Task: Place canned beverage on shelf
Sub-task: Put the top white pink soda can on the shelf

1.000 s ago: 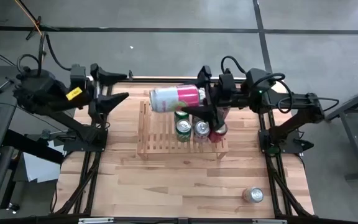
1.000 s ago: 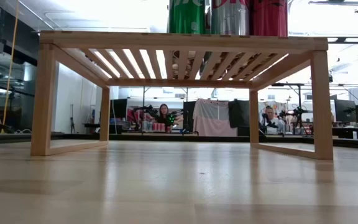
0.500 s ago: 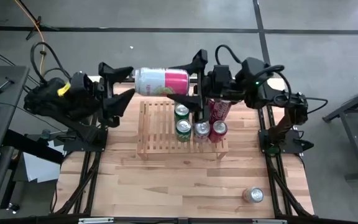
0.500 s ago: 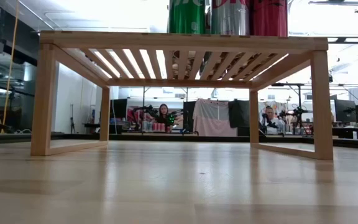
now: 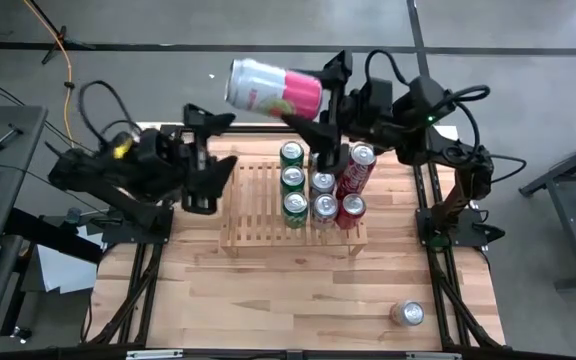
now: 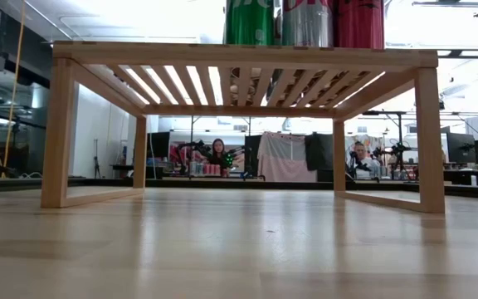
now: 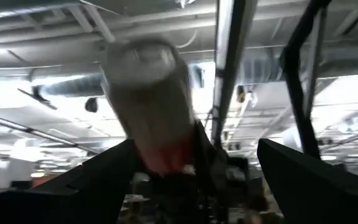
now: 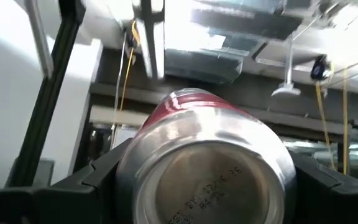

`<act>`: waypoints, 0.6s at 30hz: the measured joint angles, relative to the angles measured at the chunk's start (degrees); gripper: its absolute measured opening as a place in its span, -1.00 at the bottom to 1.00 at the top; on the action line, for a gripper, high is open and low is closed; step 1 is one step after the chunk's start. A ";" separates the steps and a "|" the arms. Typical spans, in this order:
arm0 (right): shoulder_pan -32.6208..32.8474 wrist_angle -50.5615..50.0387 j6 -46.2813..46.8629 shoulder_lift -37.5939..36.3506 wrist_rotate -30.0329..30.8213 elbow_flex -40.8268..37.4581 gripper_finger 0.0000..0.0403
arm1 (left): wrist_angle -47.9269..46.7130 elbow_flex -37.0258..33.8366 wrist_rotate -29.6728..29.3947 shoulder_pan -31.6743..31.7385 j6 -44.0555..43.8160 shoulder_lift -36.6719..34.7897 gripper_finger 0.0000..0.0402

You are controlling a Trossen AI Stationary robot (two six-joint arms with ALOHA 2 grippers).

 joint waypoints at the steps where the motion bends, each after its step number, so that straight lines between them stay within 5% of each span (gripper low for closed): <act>1: -0.04 1.34 0.04 0.13 0.02 0.00 0.40 | 0.86 -0.17 1.42 0.89 -1.20 0.58 0.64; 18: -0.18 9.61 3.79 6.53 -1.72 -0.07 0.40 | 7.36 0.69 13.20 10.34 -18.05 2.98 0.65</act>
